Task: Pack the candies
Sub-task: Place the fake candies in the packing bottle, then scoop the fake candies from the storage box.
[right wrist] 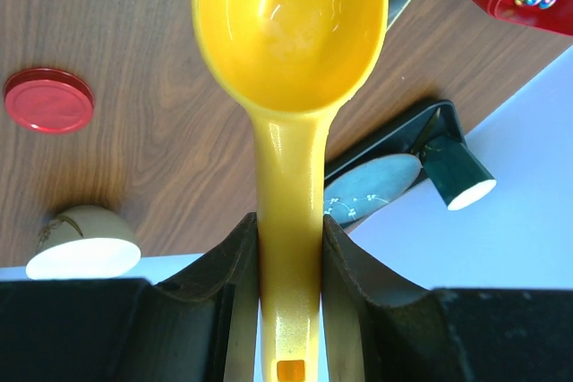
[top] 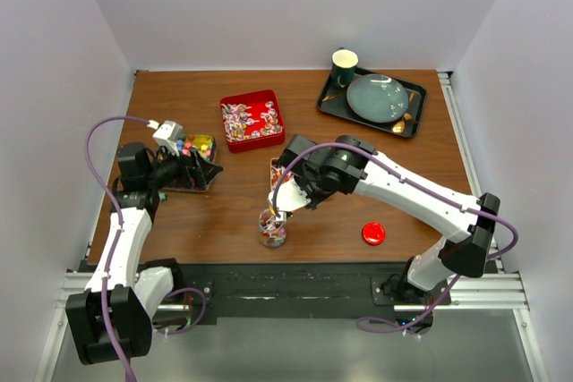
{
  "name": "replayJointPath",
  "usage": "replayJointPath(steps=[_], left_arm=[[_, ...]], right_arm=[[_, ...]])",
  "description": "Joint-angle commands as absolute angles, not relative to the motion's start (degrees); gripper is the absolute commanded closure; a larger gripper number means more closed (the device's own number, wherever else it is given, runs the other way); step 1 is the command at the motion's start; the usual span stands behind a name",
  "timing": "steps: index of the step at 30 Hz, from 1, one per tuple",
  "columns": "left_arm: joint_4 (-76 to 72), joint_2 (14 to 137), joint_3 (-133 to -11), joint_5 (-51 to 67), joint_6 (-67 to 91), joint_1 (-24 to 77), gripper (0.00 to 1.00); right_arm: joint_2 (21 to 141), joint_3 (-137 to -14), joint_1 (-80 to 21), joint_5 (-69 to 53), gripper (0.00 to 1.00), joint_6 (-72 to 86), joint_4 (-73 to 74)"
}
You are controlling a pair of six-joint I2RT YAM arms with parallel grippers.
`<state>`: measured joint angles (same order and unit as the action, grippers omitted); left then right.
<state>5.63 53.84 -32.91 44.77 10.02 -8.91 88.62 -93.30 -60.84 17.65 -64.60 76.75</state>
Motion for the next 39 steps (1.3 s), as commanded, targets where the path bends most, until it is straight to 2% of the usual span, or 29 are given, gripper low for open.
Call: replayJointPath(steps=[1, 9, 15, 21, 39], left_arm=[[2.29, 53.09, -32.78, 48.07, 11.33, -9.4, 0.0], [-2.72, 54.49, -32.96, 57.29, 14.32, -6.07, 0.01], [-6.84, 57.39, -34.98, 63.0, 19.23, -2.99, 0.11], [-9.93, 60.02, -34.98, 64.6, 22.07, -0.53, 0.16], [-8.96, 71.8, -39.55, 62.84, 16.88, 5.53, 0.13]], right_arm=[[88.42, -97.03, -61.35, 20.65, 1.0, -65.39, 87.8], [88.33, -101.25, -61.26, 15.91, 1.0, -60.65, 86.67], [89.64, -97.56, -60.56, 14.51, 1.0, -54.15, 81.22], [92.72, -100.62, -58.27, 9.59, 1.0, -48.52, 77.52], [98.0, -115.56, -57.92, 1.07, 1.0, -44.65, 74.53]])
